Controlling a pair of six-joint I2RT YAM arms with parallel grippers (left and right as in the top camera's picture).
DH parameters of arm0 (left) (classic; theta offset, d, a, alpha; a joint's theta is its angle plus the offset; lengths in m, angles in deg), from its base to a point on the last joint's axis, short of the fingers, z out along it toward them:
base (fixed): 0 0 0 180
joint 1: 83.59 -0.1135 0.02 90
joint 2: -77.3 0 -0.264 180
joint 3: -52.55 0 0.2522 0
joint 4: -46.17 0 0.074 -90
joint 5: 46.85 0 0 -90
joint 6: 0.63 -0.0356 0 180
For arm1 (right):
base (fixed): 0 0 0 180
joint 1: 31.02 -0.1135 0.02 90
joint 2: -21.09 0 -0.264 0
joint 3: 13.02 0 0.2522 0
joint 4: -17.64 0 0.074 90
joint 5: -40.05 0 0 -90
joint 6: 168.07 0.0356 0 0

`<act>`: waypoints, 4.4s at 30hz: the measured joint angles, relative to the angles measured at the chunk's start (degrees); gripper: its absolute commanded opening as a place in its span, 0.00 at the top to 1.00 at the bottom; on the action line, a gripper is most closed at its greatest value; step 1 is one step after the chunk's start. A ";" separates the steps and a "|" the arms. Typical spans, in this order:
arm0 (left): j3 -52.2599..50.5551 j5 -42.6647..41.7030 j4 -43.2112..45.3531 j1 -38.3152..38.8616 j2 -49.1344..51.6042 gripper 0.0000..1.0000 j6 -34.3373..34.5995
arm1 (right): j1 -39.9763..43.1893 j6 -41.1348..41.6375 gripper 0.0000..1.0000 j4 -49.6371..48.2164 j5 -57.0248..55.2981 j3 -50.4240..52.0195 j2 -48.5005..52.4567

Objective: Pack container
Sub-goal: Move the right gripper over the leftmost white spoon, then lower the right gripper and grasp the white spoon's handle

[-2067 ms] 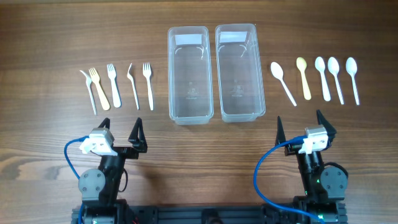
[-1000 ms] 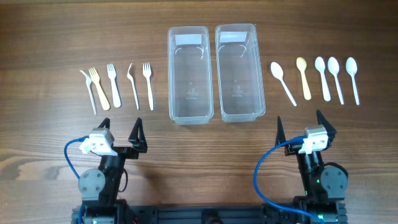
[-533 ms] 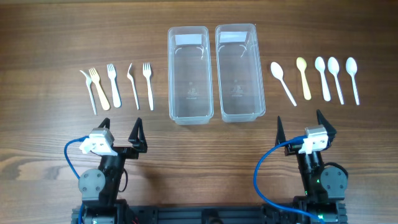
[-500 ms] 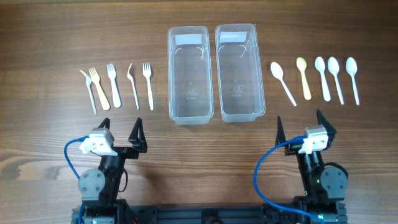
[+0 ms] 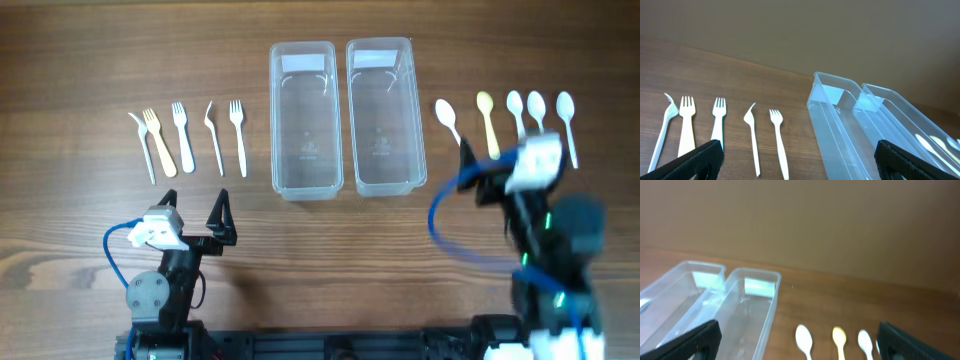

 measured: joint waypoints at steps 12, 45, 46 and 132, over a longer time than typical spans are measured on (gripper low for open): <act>-0.02 0.00 0.02 0.00 -0.02 0.00 -0.02 | 0.00 -9.25 0.00 27.02 -0.87 -32.98 39.71; -0.02 0.00 0.00 0.00 -0.02 0.00 0.00 | 4.94 -13.03 0.02 33.31 -1.88 -41.79 67.49; -0.02 0.00 0.02 0.00 -0.02 0.00 -0.02 | 5.03 -13.05 0.02 34.07 -1.86 -43.21 68.22; -0.02 0.00 0.00 0.00 -0.02 0.00 0.00 | 2.89 -16.11 0.96 34.71 0.63 -48.52 81.31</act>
